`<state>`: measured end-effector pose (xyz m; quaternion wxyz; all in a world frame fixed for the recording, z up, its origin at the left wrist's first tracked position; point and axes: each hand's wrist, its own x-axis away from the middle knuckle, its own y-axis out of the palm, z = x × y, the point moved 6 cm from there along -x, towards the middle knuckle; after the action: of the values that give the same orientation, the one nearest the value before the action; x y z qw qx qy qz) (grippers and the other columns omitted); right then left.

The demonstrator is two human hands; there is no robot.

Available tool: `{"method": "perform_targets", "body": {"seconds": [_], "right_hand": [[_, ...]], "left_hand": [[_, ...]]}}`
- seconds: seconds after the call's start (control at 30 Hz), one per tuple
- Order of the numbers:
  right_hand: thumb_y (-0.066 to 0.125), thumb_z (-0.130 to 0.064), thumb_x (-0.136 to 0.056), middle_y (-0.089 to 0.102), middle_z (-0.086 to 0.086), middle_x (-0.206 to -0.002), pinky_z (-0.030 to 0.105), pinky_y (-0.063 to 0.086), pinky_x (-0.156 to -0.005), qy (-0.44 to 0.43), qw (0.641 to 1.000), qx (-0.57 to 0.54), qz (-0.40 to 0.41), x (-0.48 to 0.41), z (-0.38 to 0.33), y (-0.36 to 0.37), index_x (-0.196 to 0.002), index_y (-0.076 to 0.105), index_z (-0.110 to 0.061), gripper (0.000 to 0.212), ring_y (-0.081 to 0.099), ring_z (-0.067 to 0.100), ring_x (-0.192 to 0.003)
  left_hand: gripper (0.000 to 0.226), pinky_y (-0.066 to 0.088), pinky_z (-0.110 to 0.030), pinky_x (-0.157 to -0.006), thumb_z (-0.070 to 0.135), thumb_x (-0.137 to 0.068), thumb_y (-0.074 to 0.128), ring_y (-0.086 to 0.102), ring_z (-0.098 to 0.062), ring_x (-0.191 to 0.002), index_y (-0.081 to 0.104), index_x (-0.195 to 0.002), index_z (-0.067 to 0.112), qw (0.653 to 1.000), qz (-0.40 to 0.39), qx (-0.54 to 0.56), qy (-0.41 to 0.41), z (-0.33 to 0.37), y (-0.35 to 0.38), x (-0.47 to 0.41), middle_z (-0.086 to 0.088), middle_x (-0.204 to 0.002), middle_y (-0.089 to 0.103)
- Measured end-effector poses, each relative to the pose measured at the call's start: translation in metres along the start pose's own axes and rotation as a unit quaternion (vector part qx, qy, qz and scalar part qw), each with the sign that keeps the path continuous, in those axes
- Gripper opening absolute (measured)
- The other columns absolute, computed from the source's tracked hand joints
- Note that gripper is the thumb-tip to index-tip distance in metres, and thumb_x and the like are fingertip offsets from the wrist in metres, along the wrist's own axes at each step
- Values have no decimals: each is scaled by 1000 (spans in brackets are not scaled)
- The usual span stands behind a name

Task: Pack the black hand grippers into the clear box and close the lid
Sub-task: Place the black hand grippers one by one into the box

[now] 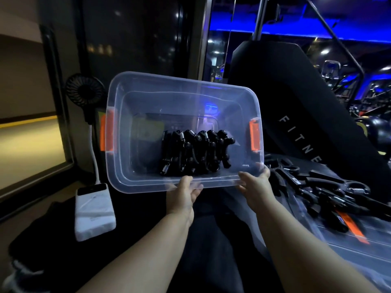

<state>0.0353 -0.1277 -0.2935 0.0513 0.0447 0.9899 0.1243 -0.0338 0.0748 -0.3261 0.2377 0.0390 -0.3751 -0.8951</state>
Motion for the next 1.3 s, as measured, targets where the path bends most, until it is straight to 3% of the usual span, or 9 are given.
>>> {"method": "perform_targets", "body": {"seconds": [0.27,0.43,0.57,0.63,0.7,0.77,0.87,1.1,1.3], "right_hand": [[57,2,-88,52,16,-115,24,52,-50,4,1000,1,-6,-11,1,6,-127,31,-25,54,59,18,-68],[60,-11,-93,56,8,-99,25,52,-51,-4,999,32,-30,-14,-4,8,-119,30,-22,41,62,12,-61],[52,-39,-95,63,14,-102,42,57,-73,-2,982,186,-25,-24,-8,-9,-121,38,-18,36,66,26,-82],[44,-48,-96,66,12,-107,46,50,-88,-37,956,292,-14,-30,-15,-24,-120,46,-17,39,64,31,-97],[40,-46,-98,66,8,-104,34,43,-84,-94,922,374,32,-37,-29,-45,-116,53,-15,38,60,32,-103],[40,-41,-99,65,13,-109,36,40,-83,-143,880,446,76,-46,-44,-61,-116,57,-14,36,57,34,-107],[39,-38,-99,62,18,-115,39,34,-95,-181,817,538,97,-64,-59,-76,-117,59,-16,35,50,37,-113],[31,-53,-93,48,2,-137,44,31,-100,-111,693,710,57,-116,-49,-75,-122,56,-39,41,34,29,-128],[33,-72,-81,28,0,-153,61,11,-111,-14,656,754,13,-152,-22,-80,-130,44,-49,55,14,33,-142]], "left_hand": [[37,58,-30,-72,17,-88,60,72,-20,-83,41,-118,6,1000,6,9,-13,-8,4,-2,-13,-110,57],[22,56,-30,-67,28,-90,61,67,-24,-92,57,-105,13,989,-92,-39,-107,-34,42,10,-11,-116,58],[42,55,-29,-70,36,-92,55,66,-22,-93,53,-124,9,981,-119,-93,-120,-47,61,11,-10,-118,59],[38,55,-31,-75,35,-94,52,65,-22,-97,52,-123,11,981,-125,-112,-101,-49,65,7,-11,-121,58],[25,54,-32,-79,34,-95,49,65,-22,-97,56,-109,15,980,-126,-133,-77,-51,65,4,-11,-119,60],[17,53,-32,-80,35,-95,48,66,-20,-96,57,-99,21,978,-123,-163,-45,-52,64,0,-9,-114,64],[23,53,-32,-80,37,-96,47,66,-19,-97,59,-102,18,974,-110,-199,-5,-54,60,-7,-7,-109,67],[55,49,-44,-91,67,-66,48,61,-12,-87,63,-84,17,956,-78,-277,59,-53,52,-12,1,-96,67],[65,37,-18,-59,80,-57,39,43,-11,-69,50,-78,19,932,-65,-335,119,-50,48,-14,1,-76,46]]}}
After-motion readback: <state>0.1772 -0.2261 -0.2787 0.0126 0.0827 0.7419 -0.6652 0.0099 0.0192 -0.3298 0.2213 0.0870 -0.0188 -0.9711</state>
